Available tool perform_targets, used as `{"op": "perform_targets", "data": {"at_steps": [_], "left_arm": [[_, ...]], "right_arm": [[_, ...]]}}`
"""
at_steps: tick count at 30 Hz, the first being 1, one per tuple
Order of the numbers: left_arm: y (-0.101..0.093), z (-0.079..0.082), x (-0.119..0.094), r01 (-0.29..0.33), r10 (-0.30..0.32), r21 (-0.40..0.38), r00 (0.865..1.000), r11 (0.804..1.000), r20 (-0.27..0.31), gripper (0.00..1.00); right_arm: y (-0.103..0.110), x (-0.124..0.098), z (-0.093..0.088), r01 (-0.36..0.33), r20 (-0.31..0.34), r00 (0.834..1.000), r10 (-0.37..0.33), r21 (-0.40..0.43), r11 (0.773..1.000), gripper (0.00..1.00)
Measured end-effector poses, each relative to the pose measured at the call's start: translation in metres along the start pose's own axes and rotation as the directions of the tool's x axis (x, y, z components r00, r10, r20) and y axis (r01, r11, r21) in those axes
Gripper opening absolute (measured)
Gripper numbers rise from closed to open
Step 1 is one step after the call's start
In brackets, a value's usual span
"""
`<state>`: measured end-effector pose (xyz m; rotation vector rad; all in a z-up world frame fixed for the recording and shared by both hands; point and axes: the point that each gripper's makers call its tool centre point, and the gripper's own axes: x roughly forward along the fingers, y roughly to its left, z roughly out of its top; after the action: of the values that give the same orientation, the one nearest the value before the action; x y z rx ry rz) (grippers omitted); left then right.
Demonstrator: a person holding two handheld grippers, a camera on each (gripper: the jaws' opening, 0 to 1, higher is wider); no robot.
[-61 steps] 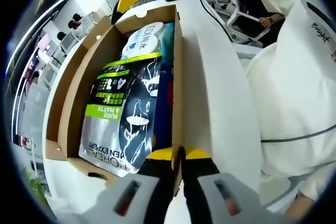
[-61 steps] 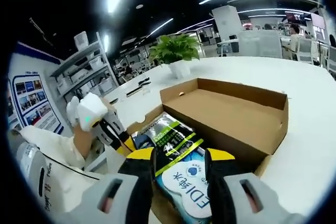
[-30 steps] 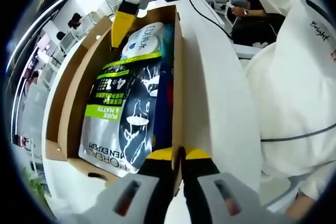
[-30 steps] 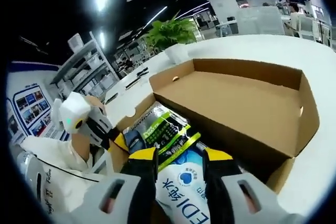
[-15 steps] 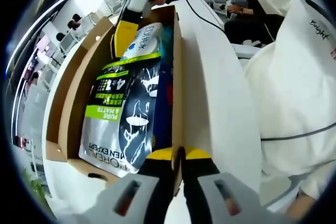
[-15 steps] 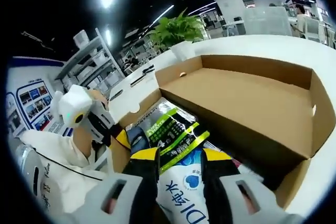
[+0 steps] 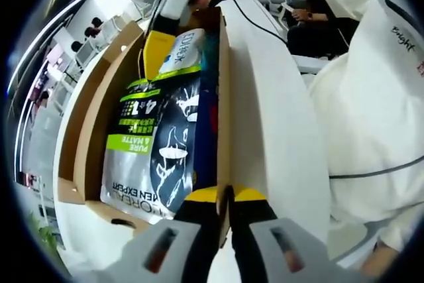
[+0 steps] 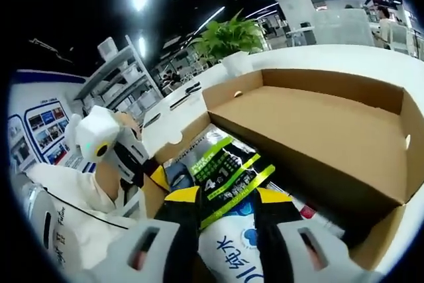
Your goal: Operate the shoe box by opening the lid, removing the specified soft item, and placing it in the target area until the item is outside and the box remains undamaged.
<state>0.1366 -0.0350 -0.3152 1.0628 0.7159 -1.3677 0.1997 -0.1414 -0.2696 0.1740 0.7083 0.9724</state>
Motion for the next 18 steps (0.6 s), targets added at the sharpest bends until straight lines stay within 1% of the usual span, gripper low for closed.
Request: {"op": "perform_targets", "data": {"at_steps": [1,2,5,6,8,12,15,18], "left_arm": [[0.000,0.000,0.000,0.000,0.000,0.001,1.000,1.000,0.000,0.04],[0.000,0.000,0.000,0.000,0.000,0.000,1.000,1.000,0.001,0.04],[0.000,0.000,0.000,0.001,-0.001,-0.001,1.000,1.000,0.000,0.04],[0.000,0.000,0.000,0.001,-0.001,-0.001,1.000,1.000,0.000,0.04],[0.000,0.000,0.000,-0.002,0.002,0.000,1.000,1.000,0.001,0.04],[0.000,0.000,0.000,-0.010,0.010,0.006,1.000,1.000,0.005,0.04],[0.000,0.000,0.000,-0.006,0.006,0.004,1.000,1.000,0.003,0.04],[0.000,0.000,0.001,-0.002,0.002,0.001,1.000,1.000,0.002,0.04]], "right_arm": [[0.002,-0.002,0.002,-0.009,0.014,1.000,0.009,-0.004,1.000,0.31],[0.007,-0.003,0.008,-0.034,0.047,0.998,0.034,-0.001,0.999,0.31],[0.015,-0.011,0.022,-0.096,0.134,0.987,0.083,0.087,0.992,0.31],[0.017,-0.013,0.024,-0.122,0.153,0.983,0.102,0.128,0.984,0.30],[0.017,-0.015,0.029,-0.156,0.187,0.974,0.125,0.165,0.974,0.28],[0.016,-0.016,0.029,-0.174,0.207,0.969,0.133,0.195,0.965,0.25],[0.017,-0.015,0.029,-0.172,0.205,0.970,0.130,0.200,0.965,0.25],[0.013,-0.014,0.032,-0.165,0.199,0.972,0.125,0.197,0.966,0.25]]}}
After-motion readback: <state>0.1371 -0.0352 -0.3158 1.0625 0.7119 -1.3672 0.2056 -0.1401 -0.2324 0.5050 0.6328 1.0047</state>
